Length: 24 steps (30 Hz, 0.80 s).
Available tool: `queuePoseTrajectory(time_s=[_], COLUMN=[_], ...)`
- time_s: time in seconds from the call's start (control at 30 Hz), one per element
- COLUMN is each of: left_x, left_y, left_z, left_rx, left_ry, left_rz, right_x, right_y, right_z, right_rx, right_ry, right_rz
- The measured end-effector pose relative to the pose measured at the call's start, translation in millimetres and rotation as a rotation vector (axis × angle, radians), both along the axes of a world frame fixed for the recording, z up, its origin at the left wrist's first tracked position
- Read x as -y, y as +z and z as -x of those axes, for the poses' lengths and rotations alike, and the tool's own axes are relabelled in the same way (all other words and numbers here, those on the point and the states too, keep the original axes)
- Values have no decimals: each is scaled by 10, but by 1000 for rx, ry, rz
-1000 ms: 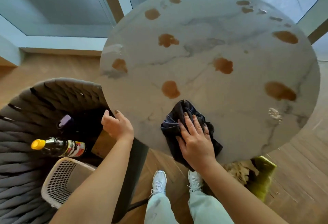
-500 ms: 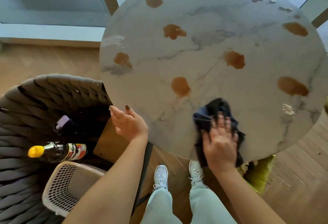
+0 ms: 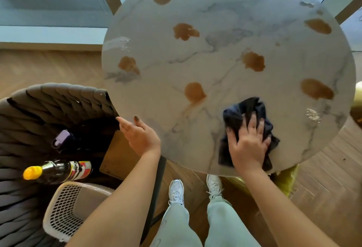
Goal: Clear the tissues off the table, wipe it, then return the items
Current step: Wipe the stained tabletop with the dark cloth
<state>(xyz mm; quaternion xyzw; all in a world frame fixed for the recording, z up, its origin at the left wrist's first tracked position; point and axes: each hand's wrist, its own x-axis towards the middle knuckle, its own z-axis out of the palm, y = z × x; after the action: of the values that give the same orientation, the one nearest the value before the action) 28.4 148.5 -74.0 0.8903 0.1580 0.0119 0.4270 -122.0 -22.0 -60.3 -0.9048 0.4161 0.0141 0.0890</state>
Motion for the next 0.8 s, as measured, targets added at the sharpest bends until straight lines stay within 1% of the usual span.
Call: queuePoseTrajectory(time_s=[0.03, 0.07, 0.1, 0.17, 0.23, 0.27, 0.3, 0.33, 0.4, 0.47, 0.5, 0.53, 0.57, 0.6, 0.63, 0.7, 0.73, 0.8], left_x=[-4, -10, -15, -23, -21, -22, -21, -19, -15, -9, -10, -12, -12, -13, -13, -14, -13, -10], left_y=[-8, -18, -26, -36, -28, -18, -9, -2, 12, 16, 15, 10, 8, 4, 2, -9, -18, -39], left_z=[-1, -2, -5, -8, -3, 0, 1, 4, 10, 5, 0, -6, -10, -14, -16, -25, -26, -30], left_rx=[10, 17, 20, 21, 24, 22, 20, 18, 17, 18, 18, 20, 23, 25, 26, 32, 28, 15], left_ry=[-6, -8, -8, 2, 7, 5, 6, 11, 23, 28, 28, 30, 32, 37, 42, 46, 50, 71], left_rz=[37, 61, 77, 96, 111, 121, 131, 146, 170, 178, 176, 170, 163, 153, 146, 150, 153, 152], right_x=[58, 8, -127, -528, -810, -808, -702, -531, -144, 103, 125, 66, -57, -216, -398, -653, -664, -479], right_y=[3, 5, 15, 6, -11, -35, -8, -5, 35, 46, 48, 52, 56, 47, 38, 24, 5, -16], right_z=[-196, -393, -555, -642, -338, -124, 52, 168, 151, -191, -428, -665, -858, -967, -971, -721, -535, -226], right_rx=[-9, -16, -23, 12, 3, 6, 8, 2, -83, -130, -112, -96, -96, -96, -89, -59, -41, -47], right_ry=[-84, -119, -78, 146, 413, 480, 487, 435, 220, 0, -60, -65, -12, 88, 209, 411, 451, 411], right_rz=[-36, -53, -46, -27, -69, -64, -77, -78, -70, -99, -99, -107, -117, -124, -122, -114, -92, -61])
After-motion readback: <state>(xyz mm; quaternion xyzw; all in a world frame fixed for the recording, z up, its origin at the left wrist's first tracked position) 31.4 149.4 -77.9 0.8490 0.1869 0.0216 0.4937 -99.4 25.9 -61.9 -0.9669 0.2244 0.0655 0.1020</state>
